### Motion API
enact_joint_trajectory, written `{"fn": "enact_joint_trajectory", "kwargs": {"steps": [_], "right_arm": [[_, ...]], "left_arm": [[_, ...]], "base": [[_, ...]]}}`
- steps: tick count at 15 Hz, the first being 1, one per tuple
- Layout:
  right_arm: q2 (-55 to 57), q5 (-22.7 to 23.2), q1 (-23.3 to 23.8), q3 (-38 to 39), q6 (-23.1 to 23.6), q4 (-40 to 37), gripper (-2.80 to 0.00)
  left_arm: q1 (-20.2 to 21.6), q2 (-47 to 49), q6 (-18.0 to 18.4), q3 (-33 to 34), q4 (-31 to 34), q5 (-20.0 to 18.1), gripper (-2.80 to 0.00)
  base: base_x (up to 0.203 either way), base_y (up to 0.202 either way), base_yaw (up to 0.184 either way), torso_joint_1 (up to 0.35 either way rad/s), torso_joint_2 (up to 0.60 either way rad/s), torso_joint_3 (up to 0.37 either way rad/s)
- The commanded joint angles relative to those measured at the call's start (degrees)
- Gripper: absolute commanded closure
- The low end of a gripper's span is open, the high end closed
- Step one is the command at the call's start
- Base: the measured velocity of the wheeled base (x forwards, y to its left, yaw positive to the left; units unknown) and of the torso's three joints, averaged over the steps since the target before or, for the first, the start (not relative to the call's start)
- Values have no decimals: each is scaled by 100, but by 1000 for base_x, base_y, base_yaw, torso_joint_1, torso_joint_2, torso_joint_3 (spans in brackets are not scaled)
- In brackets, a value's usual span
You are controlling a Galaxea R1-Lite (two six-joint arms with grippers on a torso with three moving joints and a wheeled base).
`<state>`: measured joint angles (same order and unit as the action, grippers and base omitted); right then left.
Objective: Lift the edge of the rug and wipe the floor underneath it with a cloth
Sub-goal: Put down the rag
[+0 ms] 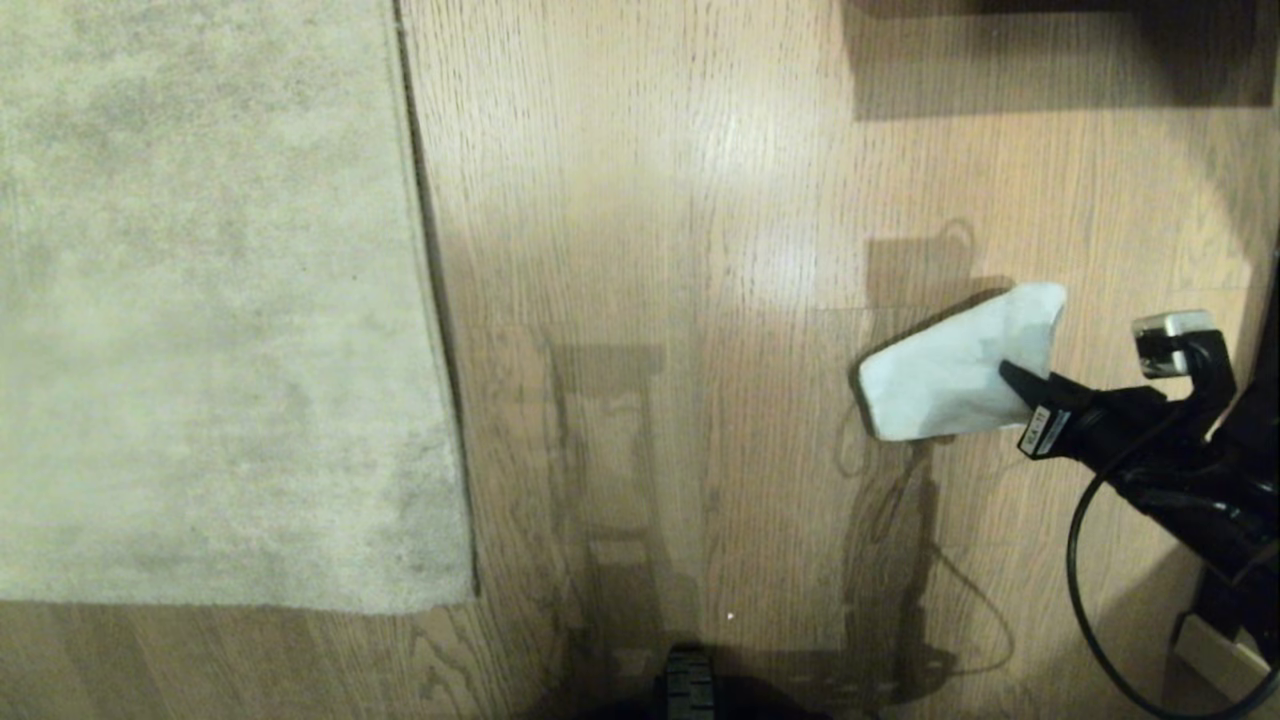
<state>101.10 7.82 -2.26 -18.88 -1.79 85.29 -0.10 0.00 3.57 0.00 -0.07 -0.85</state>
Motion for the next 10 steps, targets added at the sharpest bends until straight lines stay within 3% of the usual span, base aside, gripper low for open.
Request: {"fn": "enact_joint_trajectory", "kwargs": {"steps": [1, 10], "right_arm": [[-20, -91, -3, 24, 9, 58, -280], [-284, -175, -12, 201, 179, 129, -280]], "left_arm": [[1, 9, 3, 0, -1, 6, 0], [1, 9, 3, 0, -1, 6, 0]], "base": [[0, 0, 0, 0, 0, 0], [0, 0, 0, 0, 0, 0]]}}
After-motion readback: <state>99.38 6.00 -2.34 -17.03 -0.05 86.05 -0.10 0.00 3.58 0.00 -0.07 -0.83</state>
